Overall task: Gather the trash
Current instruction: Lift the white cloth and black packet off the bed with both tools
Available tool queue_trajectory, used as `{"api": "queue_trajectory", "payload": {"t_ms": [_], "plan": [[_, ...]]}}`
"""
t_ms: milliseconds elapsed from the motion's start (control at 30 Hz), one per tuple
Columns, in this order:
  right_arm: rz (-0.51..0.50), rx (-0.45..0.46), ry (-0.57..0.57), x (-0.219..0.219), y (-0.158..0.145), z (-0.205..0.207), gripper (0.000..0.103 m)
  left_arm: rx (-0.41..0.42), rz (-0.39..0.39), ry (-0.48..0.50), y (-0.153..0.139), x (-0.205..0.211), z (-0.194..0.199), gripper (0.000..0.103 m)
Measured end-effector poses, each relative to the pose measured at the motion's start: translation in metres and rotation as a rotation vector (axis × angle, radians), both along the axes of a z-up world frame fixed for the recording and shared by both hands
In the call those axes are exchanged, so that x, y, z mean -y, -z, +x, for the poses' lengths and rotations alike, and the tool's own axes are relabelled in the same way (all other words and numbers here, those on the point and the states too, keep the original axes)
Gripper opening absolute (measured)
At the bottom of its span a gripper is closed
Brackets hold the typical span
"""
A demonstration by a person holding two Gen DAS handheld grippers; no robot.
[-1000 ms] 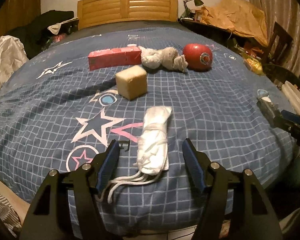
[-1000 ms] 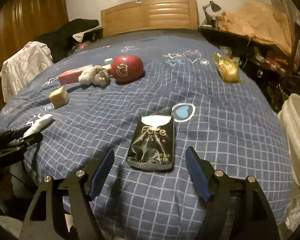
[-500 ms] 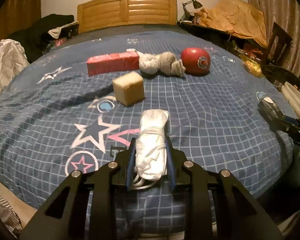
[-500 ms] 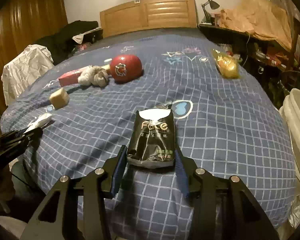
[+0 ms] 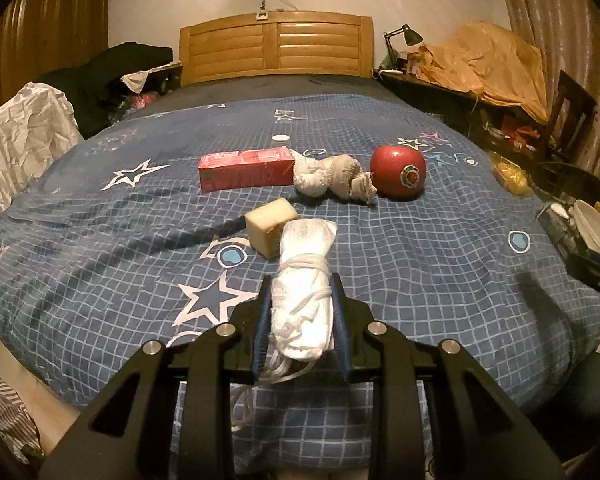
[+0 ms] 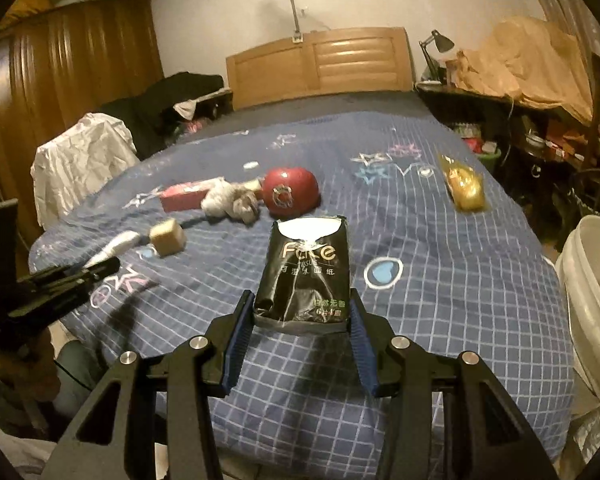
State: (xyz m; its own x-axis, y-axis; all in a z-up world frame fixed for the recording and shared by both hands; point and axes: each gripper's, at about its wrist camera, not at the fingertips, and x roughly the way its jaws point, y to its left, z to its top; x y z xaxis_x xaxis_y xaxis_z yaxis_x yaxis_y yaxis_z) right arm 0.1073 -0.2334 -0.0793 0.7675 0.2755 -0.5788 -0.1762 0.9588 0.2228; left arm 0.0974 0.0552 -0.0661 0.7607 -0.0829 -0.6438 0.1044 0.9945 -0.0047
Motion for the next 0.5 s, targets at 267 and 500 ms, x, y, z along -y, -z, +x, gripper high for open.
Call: {"api": "queue_trajectory", "payload": {"t_ms": [267,500], "plan": [[0.019,0.0,0.014,0.009,-0.006,-0.002,0.047,0.0,0.008,0.031,-0.002,0.015,0.002,0.026],[0.028,0.0,0.021,0.011,-0.007,-0.001,0.047,0.0,0.011,0.039,-0.004,0.02,0.002,0.026]]}}
